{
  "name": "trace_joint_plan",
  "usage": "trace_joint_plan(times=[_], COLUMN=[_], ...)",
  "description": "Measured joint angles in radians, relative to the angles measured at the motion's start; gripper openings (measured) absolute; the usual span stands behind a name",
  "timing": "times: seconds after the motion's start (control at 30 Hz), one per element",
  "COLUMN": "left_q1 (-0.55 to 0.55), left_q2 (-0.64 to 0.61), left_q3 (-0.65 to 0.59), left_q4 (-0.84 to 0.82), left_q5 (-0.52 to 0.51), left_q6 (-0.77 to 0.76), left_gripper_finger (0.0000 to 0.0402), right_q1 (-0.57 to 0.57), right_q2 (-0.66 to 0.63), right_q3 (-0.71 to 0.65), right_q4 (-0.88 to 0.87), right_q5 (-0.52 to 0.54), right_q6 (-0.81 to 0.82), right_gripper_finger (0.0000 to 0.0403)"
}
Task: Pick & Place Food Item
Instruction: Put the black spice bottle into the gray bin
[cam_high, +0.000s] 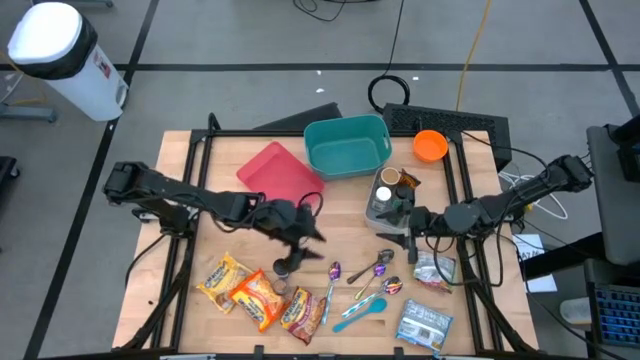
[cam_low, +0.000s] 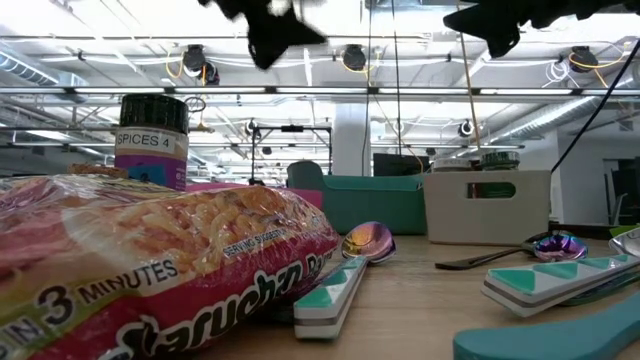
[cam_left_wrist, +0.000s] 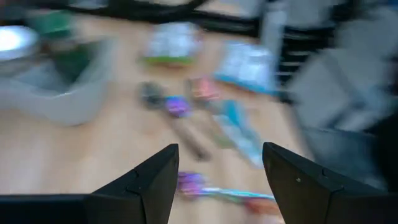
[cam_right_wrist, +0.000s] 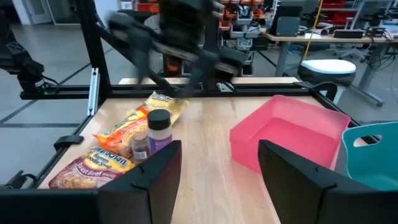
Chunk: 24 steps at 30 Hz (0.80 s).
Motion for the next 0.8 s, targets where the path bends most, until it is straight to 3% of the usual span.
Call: trace_joint_plan(times=[0.1, 0.23, 0.37, 0.5, 0.8], left_q1=[-0.080, -0.213, -0.318, -0.364, -0.373], left_q2=[-0.019, -0.020, -0.013, -0.029, -0.086], left_q3=[0.000, 0.000, 0.000, 0.000, 0.000], left_q4=[-0.050, -0.108, -0.293, -0.431, -0.464], left_q5=[0.052, 0.027, -0.207, -0.429, -0.507], left_q6=[0.014, 0.077, 0.126, 0.005, -0.065], left_gripper_finger=[0.0237, 0.0237, 0.0237, 0.0237, 0.0237], right_q1=[0.000, 0.000, 0.000, 0.000, 0.000], right_q2=[0.000, 0.000, 0.000, 0.002, 0.036], right_q3=[0.000, 0.001, 0.001, 0.001, 0.001], right_q4=[-0.007, -0.015, -0.015, -0.014, -0.015], right_q5=[0.000, 0.000, 0.000, 0.000, 0.000], right_q6=[0.000, 0.002, 0.003, 0.004, 0.027], right_gripper_finger=[0.0203, 0.0203, 0.0203, 0.0203, 0.0203])
